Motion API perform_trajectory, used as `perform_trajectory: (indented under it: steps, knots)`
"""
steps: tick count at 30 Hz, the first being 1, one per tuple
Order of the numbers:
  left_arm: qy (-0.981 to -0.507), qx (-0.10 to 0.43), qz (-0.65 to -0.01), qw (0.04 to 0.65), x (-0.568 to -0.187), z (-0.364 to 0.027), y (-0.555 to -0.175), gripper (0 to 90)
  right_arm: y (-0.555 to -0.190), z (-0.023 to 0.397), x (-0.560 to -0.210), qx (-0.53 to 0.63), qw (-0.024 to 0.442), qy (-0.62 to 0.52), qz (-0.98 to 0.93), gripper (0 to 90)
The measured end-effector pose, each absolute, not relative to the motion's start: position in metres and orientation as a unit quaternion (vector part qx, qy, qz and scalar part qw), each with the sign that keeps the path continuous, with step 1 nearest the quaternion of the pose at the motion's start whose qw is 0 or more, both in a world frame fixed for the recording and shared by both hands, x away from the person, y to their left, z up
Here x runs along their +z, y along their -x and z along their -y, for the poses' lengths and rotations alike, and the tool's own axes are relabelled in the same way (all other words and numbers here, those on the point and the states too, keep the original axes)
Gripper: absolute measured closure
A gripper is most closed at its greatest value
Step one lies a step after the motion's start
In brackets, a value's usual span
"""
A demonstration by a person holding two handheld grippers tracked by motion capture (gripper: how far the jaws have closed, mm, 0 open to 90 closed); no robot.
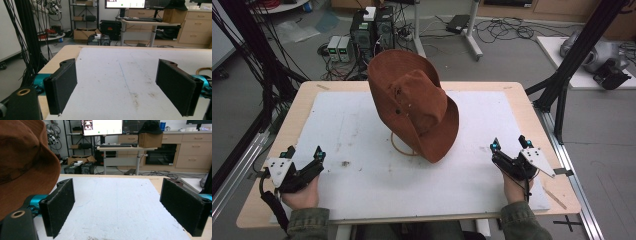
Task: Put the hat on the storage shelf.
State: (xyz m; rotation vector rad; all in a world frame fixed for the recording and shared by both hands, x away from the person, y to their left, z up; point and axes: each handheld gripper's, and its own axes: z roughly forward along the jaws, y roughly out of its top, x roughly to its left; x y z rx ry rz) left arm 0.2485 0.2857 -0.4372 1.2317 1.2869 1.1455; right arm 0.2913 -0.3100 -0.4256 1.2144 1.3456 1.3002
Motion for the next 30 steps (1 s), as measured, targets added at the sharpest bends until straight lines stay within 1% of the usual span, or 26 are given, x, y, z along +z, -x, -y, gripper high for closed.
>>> perform_trajectory:
  steps: [15, 30]
  knots:
    - [-0.510, 0.470, -0.528, 0.489, -0.4378, -0.2847, -0.2497, 17.5, -0.2897, 0.3119, -0.4249, 0.528, 0.442, -0.489, -0.536, 11.9]
    - [-0.516, 0.470, -0.524, 0.488, -0.4366, -0.2823, -0.2482, 17.5, -0.2884, 0.3158, -0.4281, 0.528, 0.433, -0.491, -0.541, 11.9]
